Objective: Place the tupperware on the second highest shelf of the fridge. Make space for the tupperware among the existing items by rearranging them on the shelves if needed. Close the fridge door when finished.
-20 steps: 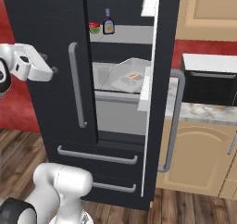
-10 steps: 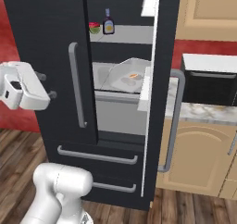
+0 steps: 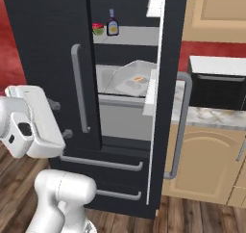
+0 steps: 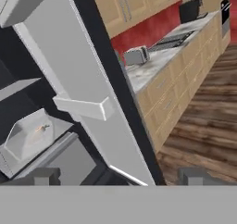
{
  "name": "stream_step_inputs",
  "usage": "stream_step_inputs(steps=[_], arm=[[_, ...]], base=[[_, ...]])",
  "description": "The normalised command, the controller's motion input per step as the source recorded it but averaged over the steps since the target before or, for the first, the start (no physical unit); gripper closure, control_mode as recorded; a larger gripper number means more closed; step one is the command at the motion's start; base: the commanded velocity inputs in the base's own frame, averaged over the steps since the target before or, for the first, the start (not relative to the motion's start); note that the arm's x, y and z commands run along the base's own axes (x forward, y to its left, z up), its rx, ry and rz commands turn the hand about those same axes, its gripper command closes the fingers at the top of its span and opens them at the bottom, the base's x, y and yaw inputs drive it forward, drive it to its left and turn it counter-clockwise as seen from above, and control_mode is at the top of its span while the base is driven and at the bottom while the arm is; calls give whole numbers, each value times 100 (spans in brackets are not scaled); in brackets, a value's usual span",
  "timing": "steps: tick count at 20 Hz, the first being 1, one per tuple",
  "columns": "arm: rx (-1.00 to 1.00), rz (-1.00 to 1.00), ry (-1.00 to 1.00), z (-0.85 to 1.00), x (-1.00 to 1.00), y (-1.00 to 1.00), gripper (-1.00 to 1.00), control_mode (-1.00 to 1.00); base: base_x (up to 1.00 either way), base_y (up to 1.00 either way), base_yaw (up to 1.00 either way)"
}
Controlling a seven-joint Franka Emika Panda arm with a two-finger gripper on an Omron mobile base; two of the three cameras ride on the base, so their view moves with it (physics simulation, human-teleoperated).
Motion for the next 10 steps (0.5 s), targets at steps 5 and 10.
stream_step_inputs(steps=[5, 10], arm=[[25, -5, 7, 4, -100, -100, -100, -100], [25, -1, 6, 0, -66, -100, -100, -100]], base=[[0, 0, 0], [0, 0, 0]])
